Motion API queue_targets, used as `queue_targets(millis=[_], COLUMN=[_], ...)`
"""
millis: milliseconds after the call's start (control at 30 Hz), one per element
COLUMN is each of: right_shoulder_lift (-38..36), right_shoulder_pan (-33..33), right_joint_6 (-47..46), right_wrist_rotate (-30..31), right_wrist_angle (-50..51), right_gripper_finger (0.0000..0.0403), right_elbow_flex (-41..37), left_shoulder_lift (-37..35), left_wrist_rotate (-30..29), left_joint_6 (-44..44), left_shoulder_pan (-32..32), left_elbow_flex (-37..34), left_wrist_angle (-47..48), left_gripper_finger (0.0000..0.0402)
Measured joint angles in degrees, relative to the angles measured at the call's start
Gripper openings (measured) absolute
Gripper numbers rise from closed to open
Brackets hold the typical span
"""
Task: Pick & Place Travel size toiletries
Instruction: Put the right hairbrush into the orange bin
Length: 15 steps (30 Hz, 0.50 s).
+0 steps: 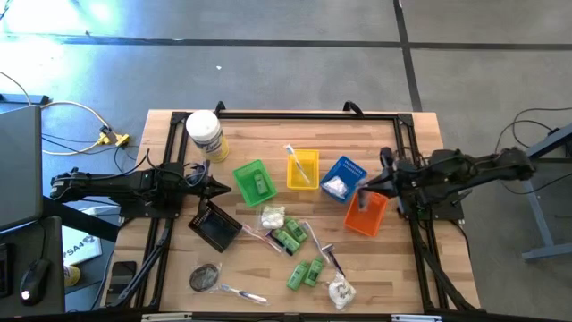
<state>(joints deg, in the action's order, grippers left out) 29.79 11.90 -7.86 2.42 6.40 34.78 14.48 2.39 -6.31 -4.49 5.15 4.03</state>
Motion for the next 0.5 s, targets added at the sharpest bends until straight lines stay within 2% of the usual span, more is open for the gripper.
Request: queue_targets(millis=[267,500], right_shoulder_lift=[-12.6,-14.1], right_shoulder_pan=[0.0,0.0], right_joint_6=[-1.3,-4.4], right_wrist_rotate=[0.9,2.0], right_wrist_angle=[1.6,13.0], right_gripper_finger=[0.0002,0.0002], right_elbow_flex=[-8.6,-9.1], left_shoulder_lift=[0.0,0.0], left_wrist_rotate=[0.0,-1.1], left_joint_6=[0.0,0.0], left_shoulder_pan=[0.0,0.0], left_elbow_flex=[0.0,0.0], left_wrist_angle=[0.0,0.0], left_gripper_finger=[0.0,0.0])
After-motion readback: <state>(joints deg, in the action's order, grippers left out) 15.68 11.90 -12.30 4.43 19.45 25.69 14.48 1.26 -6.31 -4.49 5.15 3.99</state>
